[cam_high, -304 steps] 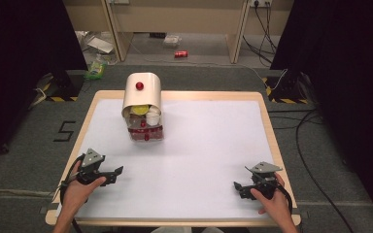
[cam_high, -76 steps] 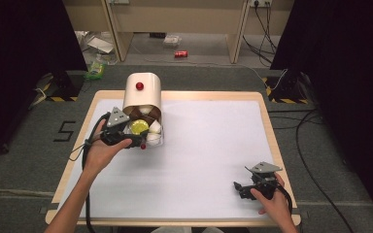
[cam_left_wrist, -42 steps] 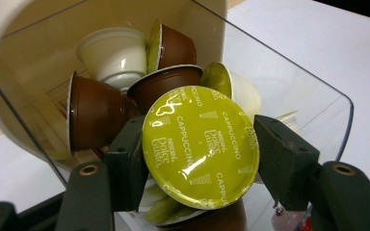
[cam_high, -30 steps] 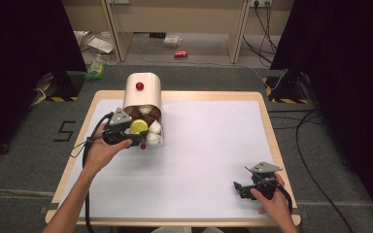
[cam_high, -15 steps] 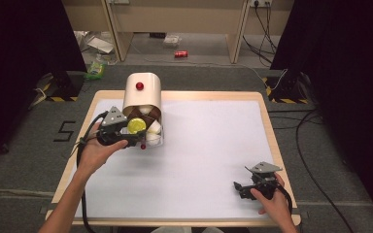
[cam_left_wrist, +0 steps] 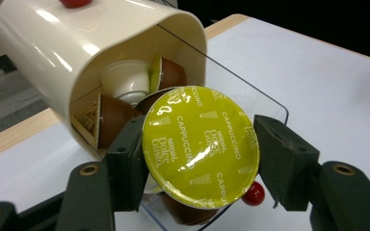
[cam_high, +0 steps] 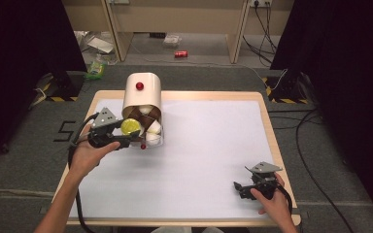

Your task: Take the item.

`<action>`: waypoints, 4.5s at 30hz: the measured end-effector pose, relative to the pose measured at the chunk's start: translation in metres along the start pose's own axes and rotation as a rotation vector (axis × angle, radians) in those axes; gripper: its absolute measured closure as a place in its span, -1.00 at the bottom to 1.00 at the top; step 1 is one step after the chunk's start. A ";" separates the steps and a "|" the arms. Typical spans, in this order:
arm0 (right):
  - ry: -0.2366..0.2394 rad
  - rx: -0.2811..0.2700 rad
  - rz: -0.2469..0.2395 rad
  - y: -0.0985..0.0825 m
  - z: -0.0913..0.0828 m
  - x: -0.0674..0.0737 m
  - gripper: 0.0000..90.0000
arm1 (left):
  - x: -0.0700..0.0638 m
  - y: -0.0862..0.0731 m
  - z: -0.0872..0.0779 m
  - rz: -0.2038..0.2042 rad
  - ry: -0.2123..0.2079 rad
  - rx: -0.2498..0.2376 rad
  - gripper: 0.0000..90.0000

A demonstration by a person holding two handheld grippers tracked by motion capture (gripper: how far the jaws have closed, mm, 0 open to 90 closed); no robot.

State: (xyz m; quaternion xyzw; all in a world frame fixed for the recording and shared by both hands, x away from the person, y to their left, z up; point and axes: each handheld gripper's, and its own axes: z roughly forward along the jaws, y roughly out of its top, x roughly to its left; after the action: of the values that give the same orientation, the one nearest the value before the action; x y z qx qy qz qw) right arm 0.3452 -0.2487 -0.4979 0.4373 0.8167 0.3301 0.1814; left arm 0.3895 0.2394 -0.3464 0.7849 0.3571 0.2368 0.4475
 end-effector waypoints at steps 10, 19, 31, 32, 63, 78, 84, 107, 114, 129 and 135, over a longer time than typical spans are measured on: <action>-0.001 0.000 0.000 0.000 0.000 0.000 -0.99 | 0.010 -0.009 -0.015 -0.024 0.023 -0.015 -0.11; -0.001 -0.001 0.000 0.000 0.000 0.000 -0.99 | 0.021 -0.016 -0.026 -0.043 0.054 -0.023 -0.11; -0.001 -0.001 0.000 0.000 0.000 0.000 -0.99 | 0.037 -0.033 -0.035 -0.073 0.099 -0.019 -0.11; -0.001 -0.001 -0.001 0.000 0.000 0.000 -0.99 | 0.038 -0.035 -0.035 -0.073 0.105 -0.017 -0.11; -0.001 -0.001 -0.003 0.000 0.000 0.000 -0.99 | 0.059 -0.087 -0.017 -0.178 0.163 0.051 -0.11; -0.001 -0.001 -0.003 0.000 0.000 0.000 -0.99 | 0.066 -0.111 0.003 -0.216 0.165 0.100 -0.11; -0.001 -0.001 -0.001 0.000 0.000 0.000 -0.99 | 0.068 -0.116 0.012 -0.218 0.167 0.122 -0.11; -0.001 -0.001 -0.001 0.000 0.000 0.000 -0.99 | 0.085 -0.129 0.040 -0.247 0.205 0.186 -0.11; -0.001 -0.001 0.000 0.000 0.000 0.000 -0.99 | 0.087 -0.133 0.045 -0.255 0.213 0.183 -0.11; -0.001 0.000 -0.001 0.000 0.000 0.000 -0.99 | 0.088 -0.140 0.051 -0.255 0.215 0.201 -0.20; -0.001 0.000 -0.001 0.000 0.000 0.000 -0.99 | 0.085 -0.140 0.048 -0.256 0.214 0.190 -0.39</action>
State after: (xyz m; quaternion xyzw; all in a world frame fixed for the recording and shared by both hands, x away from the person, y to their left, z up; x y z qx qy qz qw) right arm 0.3452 -0.2487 -0.4979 0.4371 0.8167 0.3299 0.1818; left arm 0.4274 0.3276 -0.4868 0.7421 0.5204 0.2255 0.3572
